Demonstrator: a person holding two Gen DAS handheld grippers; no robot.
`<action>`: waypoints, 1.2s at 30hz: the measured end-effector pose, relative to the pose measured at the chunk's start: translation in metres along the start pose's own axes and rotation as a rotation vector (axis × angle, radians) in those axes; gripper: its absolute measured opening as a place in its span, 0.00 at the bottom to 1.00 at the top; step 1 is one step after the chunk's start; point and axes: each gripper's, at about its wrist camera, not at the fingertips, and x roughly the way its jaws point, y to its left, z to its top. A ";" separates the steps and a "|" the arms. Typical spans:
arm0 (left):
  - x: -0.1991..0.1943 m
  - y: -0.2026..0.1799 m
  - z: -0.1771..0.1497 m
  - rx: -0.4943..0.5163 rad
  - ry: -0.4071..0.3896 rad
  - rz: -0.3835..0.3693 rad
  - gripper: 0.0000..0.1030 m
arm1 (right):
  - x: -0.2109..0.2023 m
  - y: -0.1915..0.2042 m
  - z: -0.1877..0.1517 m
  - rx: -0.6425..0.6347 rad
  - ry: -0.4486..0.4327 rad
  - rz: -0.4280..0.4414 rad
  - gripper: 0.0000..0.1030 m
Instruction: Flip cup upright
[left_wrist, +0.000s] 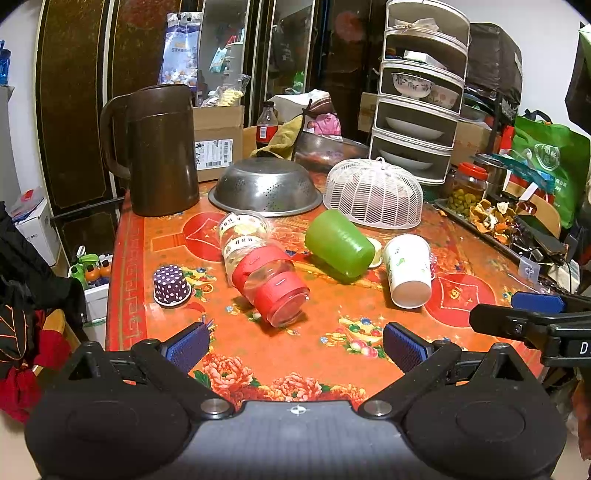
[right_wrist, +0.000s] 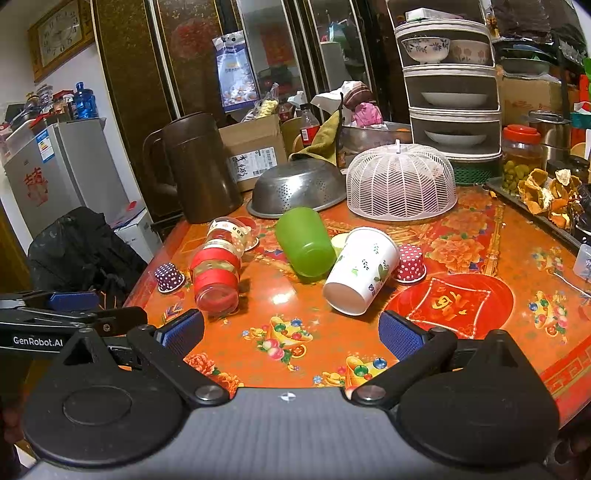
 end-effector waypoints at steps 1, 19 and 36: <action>0.000 0.000 0.000 0.001 0.000 0.000 0.98 | 0.000 0.000 0.000 0.001 0.000 0.001 0.99; 0.001 -0.001 -0.002 -0.002 0.008 0.002 0.98 | 0.000 0.000 -0.001 0.004 0.002 0.005 0.99; 0.005 -0.001 -0.002 -0.014 0.022 0.007 0.98 | 0.000 -0.001 -0.002 0.006 0.006 0.005 0.99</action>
